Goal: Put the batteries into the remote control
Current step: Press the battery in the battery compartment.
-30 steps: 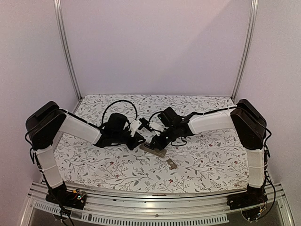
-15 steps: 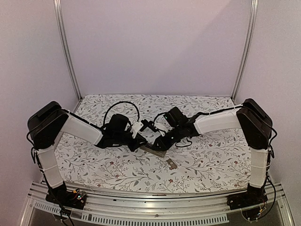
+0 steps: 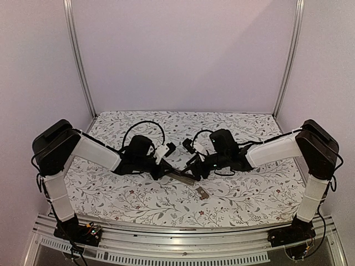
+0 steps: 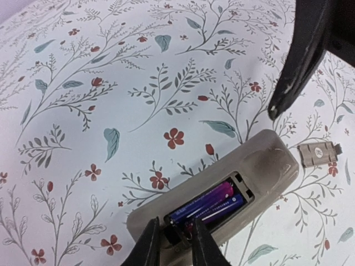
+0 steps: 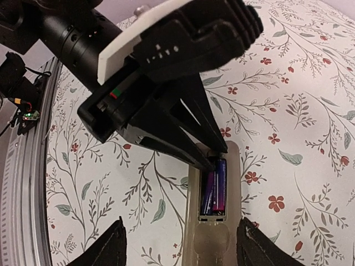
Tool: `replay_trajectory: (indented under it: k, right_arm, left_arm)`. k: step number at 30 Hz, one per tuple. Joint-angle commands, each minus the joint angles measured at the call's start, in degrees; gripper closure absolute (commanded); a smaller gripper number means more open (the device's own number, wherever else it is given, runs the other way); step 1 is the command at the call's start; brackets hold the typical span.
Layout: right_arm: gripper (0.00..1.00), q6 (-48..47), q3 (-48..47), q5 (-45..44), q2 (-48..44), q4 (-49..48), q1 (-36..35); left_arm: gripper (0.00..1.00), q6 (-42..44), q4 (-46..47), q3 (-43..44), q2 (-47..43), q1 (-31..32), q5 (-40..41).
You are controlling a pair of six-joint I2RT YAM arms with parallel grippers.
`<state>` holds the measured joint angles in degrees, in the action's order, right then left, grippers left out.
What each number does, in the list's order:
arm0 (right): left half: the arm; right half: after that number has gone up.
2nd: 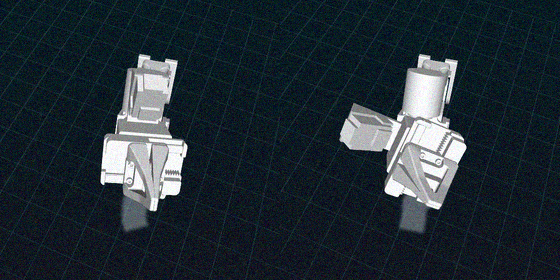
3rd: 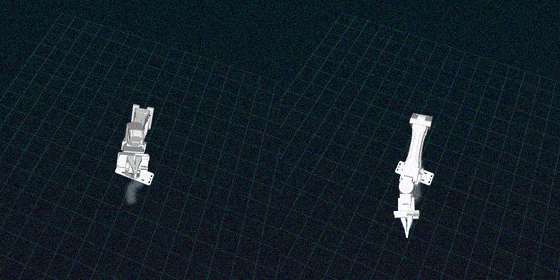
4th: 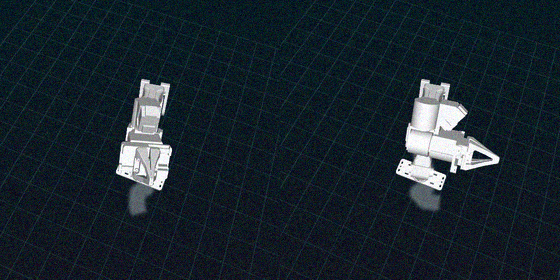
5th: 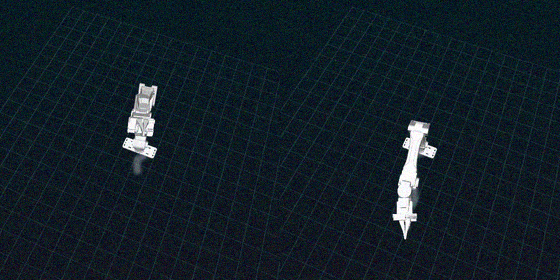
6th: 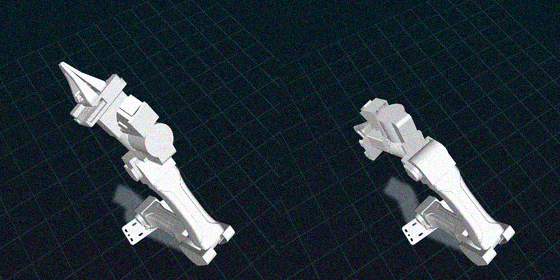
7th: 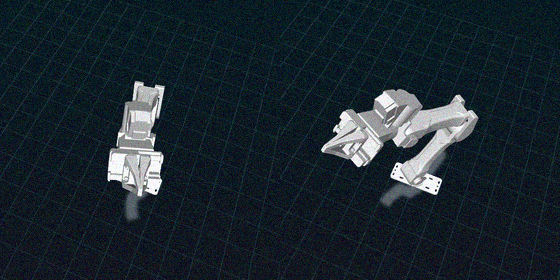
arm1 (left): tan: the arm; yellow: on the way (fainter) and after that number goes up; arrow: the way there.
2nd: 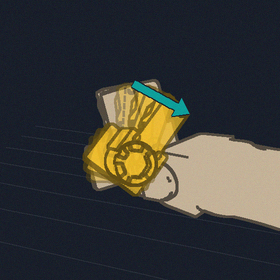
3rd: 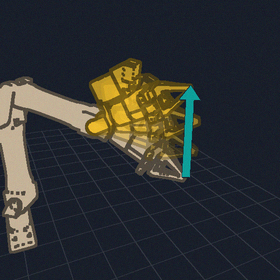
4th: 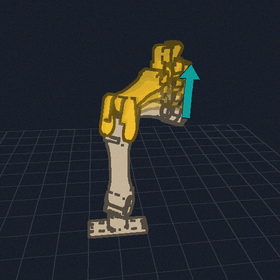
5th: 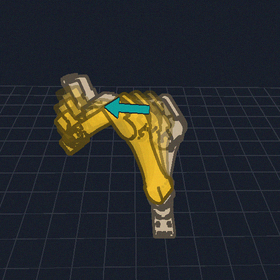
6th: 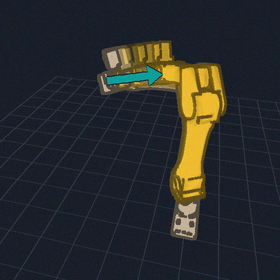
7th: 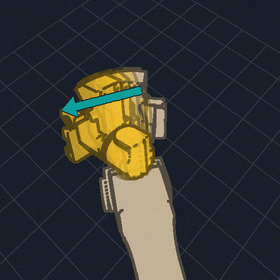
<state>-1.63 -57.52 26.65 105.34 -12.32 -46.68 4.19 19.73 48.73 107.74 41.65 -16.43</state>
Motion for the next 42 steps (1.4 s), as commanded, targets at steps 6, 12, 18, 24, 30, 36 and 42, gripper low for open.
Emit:
replay_trajectory:
  k: [6,12,18,24,30,36,42]
  right_arm:
    - [0.31,-9.5,3.1,-5.5,5.1,-6.5,-0.1]
    - [0.31,-13.2,2.6,-8.9,8.4,-4.9,-2.7]
    - [0.31,-14.0,1.5,-9.9,10.4,-4.0,-2.9]
    - [0.36,-16.2,0.3,-10.0,11.2,-1.6,-2.9]
    - [0.38,-17.3,0.1,-9.4,11.3,-0.4,-2.9]
    - [0.39,-17.4,0.0,-10.0,11.1,0.2,-2.9]
    - [0.4,-17.2,0.0,-10.1,11.3,0.4,-2.9]
  left_arm:
    - [0.8,-1.0,-2.0,0.7,-0.3,0.0,-2.8]
    - [0.8,-1.8,-2.3,1.1,-0.3,-0.5,-3.6]
    - [0.78,-2.4,-3.3,2.1,-1.5,-1.2,-5.5]
    - [0.7,-4.6,-5.1,3.0,-3.3,-3.9,-9.4]
    - [0.7,-5.5,-7.0,4.1,-1.9,-4.5,-10.4]
    - [0.78,-6.6,-7.3,6.0,0.0,-4.4,-13.3]
    - [0.78,-6.0,-9.9,7.1,1.6,-3.8,-12.4]
